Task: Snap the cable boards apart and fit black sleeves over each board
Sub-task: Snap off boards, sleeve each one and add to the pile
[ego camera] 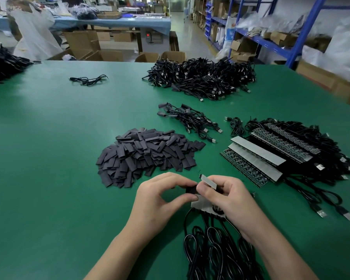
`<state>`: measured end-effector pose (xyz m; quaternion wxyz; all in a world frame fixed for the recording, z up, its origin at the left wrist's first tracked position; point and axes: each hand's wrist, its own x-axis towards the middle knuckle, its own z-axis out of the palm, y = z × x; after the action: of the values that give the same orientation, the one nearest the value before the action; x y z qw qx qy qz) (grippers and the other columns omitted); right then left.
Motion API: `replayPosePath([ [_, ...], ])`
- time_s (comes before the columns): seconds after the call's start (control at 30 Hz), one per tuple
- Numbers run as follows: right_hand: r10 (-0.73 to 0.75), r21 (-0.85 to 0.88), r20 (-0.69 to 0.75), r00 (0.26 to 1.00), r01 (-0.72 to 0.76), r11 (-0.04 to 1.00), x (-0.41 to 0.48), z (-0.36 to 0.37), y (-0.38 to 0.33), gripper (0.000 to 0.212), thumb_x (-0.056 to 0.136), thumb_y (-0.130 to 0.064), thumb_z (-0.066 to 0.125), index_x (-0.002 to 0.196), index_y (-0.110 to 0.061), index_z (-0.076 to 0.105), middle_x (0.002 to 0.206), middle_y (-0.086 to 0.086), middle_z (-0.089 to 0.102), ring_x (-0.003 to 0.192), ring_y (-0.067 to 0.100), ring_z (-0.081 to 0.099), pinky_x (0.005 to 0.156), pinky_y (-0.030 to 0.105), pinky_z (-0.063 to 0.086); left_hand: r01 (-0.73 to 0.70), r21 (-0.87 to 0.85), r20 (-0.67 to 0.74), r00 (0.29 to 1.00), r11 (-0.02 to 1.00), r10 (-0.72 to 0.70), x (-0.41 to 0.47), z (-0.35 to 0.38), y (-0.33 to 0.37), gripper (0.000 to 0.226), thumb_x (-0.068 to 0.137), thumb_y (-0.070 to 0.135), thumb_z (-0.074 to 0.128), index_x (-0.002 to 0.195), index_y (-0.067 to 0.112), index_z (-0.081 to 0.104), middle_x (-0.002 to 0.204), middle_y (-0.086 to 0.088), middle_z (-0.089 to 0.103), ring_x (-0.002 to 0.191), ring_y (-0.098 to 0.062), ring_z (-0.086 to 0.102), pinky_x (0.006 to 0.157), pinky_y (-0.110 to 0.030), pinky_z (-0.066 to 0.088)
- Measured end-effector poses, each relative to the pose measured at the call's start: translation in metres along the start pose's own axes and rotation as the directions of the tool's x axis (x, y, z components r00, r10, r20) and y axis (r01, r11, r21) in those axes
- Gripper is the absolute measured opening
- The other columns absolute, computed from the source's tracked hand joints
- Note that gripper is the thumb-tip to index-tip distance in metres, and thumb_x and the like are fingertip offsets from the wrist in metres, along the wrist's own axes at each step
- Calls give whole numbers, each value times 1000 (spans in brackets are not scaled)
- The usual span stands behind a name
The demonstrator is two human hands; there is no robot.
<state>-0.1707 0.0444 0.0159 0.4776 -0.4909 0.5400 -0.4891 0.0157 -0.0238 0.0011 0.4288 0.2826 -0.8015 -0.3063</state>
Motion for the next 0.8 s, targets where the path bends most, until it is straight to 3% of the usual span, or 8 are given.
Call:
replayPosePath([
  [0.17,26,12,-12,1000,-26,1000,1,-1,1,27,85,-42,75,88,-16,78,83,14,73,80,18,71,83,44,60,5,-26,10,1000,1000,-5,0,0,-2,20,83,37,81,99,26,79,99,21,74,96,-7,71,80,-23,53],
  [0.27,34,34,-11,999,-33,999,0,-1,1,25,84,-40,75,85,-16,77,76,1,69,74,11,65,71,24,55,24,-49,17,1000,999,-23,0,0,-3,20,83,38,80,99,27,79,99,22,75,96,-7,71,79,-26,54],
  [0.43,23,65,0,1000,-23,998,0,-3,0,15,86,-31,72,82,-18,77,66,-11,63,61,0,56,61,11,45,57,-94,21,998,994,-55,0,1,-4,18,82,38,79,98,30,79,98,21,76,97,-9,71,80,-29,54],
  [0.67,7,60,9,1000,-8,998,0,-4,1,11,89,-26,71,80,-22,76,59,-14,56,55,-3,50,57,8,41,65,-86,28,998,994,-63,0,0,-4,18,81,40,78,98,33,78,98,21,76,97,-8,71,80,-28,54],
  [0.8,26,53,6,1000,-26,998,0,-4,1,11,85,-29,72,85,-19,78,66,-10,64,62,1,58,61,11,47,67,-72,26,998,995,-66,0,0,-5,18,82,40,78,98,33,79,98,22,76,97,-8,71,80,-27,53],
])
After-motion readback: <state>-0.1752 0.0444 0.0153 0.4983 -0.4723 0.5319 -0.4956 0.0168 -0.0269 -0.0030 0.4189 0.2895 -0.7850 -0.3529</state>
